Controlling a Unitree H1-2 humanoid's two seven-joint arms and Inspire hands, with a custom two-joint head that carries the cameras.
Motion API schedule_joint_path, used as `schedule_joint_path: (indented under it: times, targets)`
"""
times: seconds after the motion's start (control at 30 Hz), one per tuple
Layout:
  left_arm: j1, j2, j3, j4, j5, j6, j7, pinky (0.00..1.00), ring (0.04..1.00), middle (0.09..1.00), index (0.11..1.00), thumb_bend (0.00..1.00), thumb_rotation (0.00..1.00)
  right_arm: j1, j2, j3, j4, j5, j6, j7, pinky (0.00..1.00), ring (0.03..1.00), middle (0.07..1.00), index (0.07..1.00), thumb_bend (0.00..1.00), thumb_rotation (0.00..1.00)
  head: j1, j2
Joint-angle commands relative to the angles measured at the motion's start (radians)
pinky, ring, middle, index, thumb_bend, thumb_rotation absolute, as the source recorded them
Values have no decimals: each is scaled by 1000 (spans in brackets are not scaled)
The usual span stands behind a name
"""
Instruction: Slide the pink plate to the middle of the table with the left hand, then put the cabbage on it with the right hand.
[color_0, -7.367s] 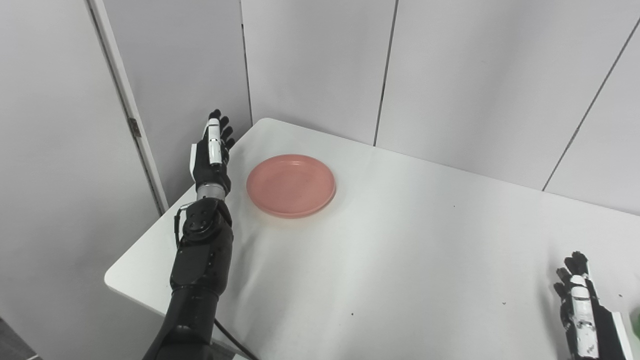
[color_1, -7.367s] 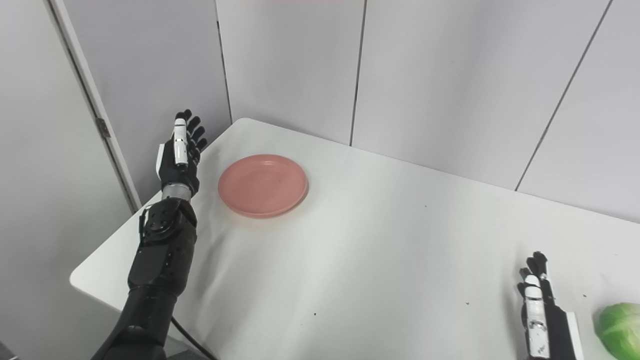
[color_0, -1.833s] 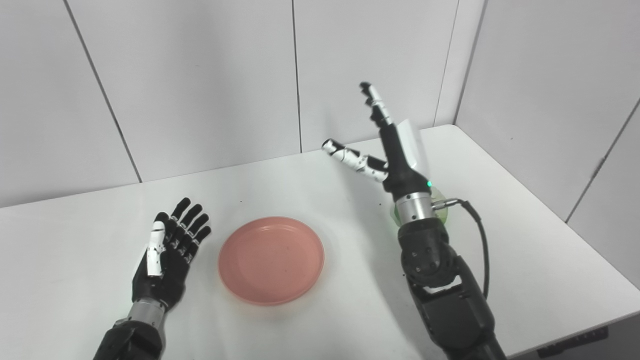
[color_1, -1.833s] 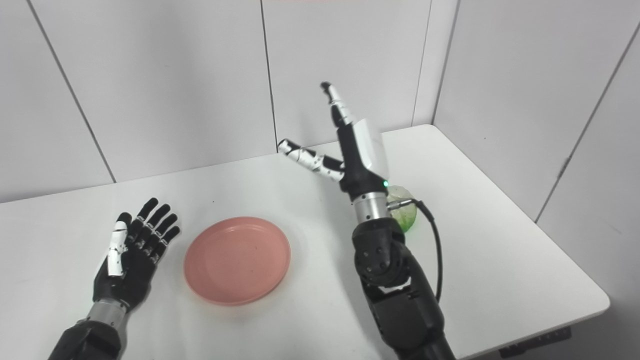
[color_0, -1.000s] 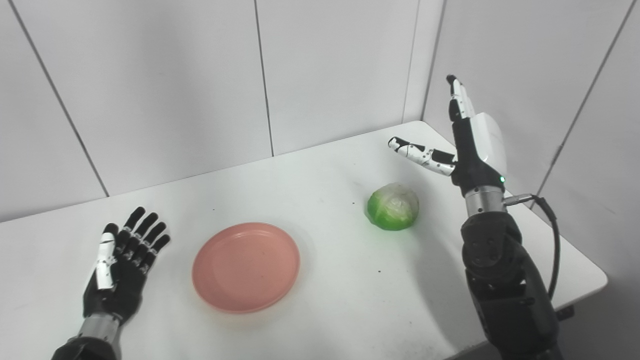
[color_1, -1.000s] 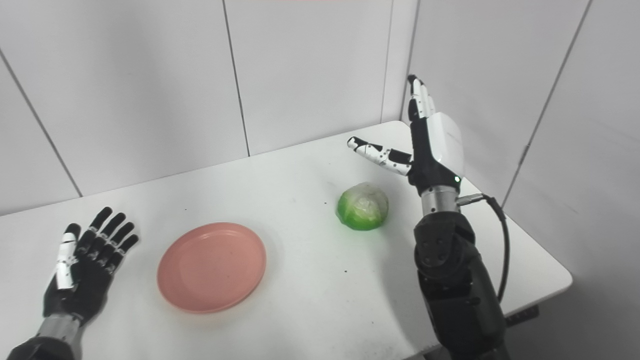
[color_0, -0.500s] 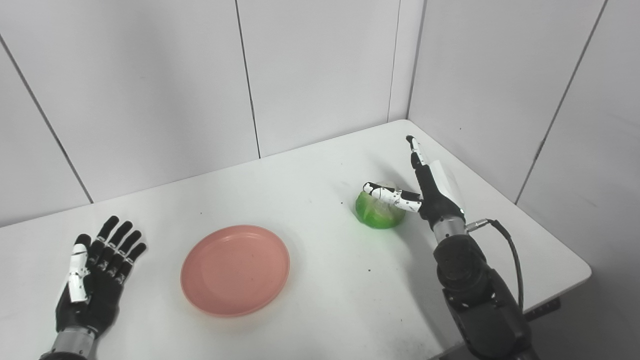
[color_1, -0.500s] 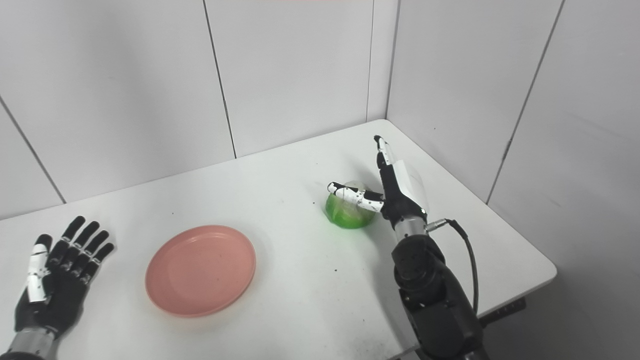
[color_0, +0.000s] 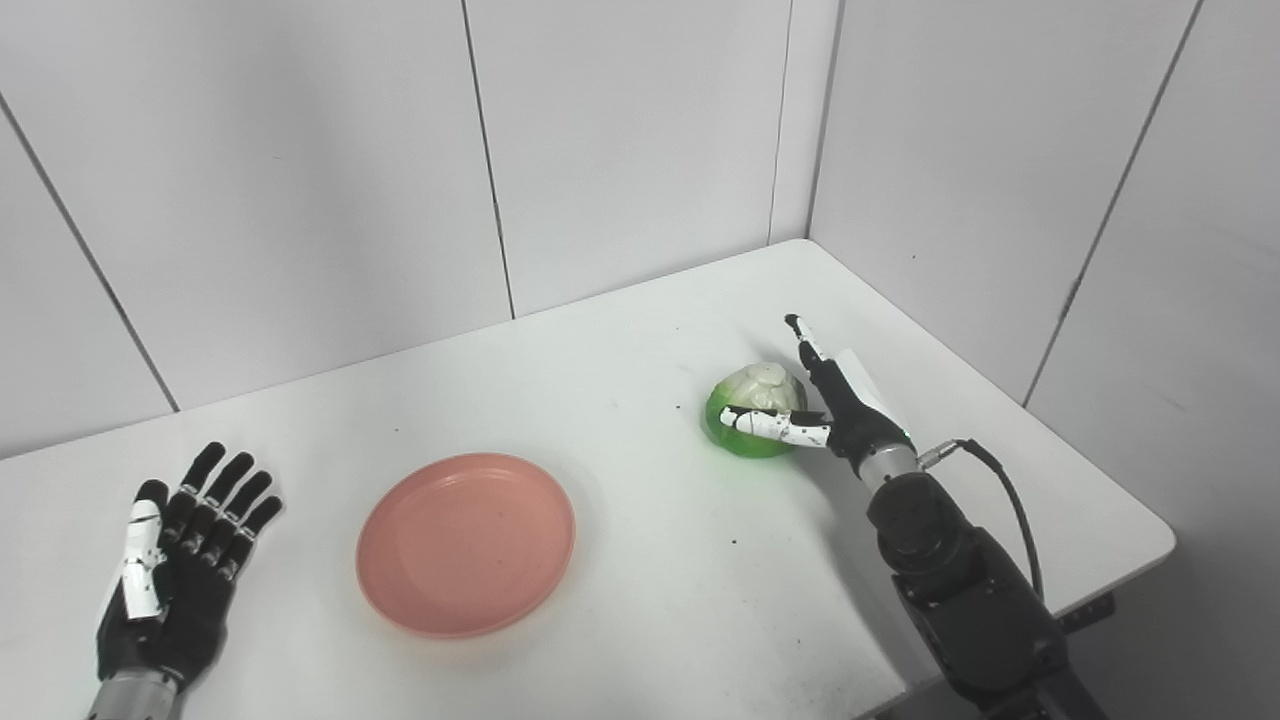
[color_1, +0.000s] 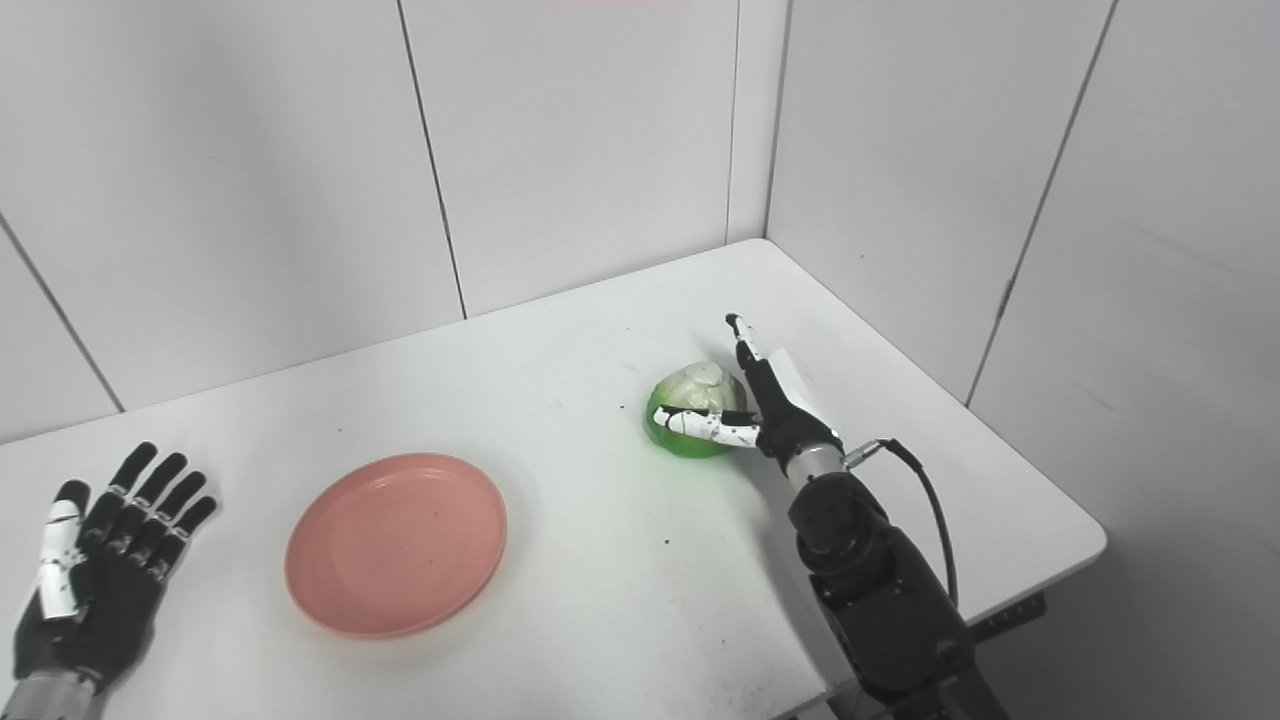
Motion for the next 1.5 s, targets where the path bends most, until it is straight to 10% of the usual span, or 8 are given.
schedule_joint_path:
  times: [0.0, 0.8, 1.47]
  targets:
    - [29, 13, -3, 20, 1, 55, 14, 894, 901, 911, 901, 448, 1000, -43, -39, -3, -13, 5, -32, 7, 888, 985, 1000, 1000, 1000, 552, 1, -1]
    - [62, 21, -26, -60, 18, 97, 43, 893, 899, 910, 902, 445, 1000, -111, -139, 62, 83, 65, 52, 197, 929, 994, 1000, 1000, 1000, 414, 37, 22]
    - [77, 18, -50, -93, 16, 119, 66, 895, 898, 909, 901, 442, 1000, -168, -120, 76, 283, 139, -149, 146, 851, 883, 895, 908, 1000, 225, 61, 20]
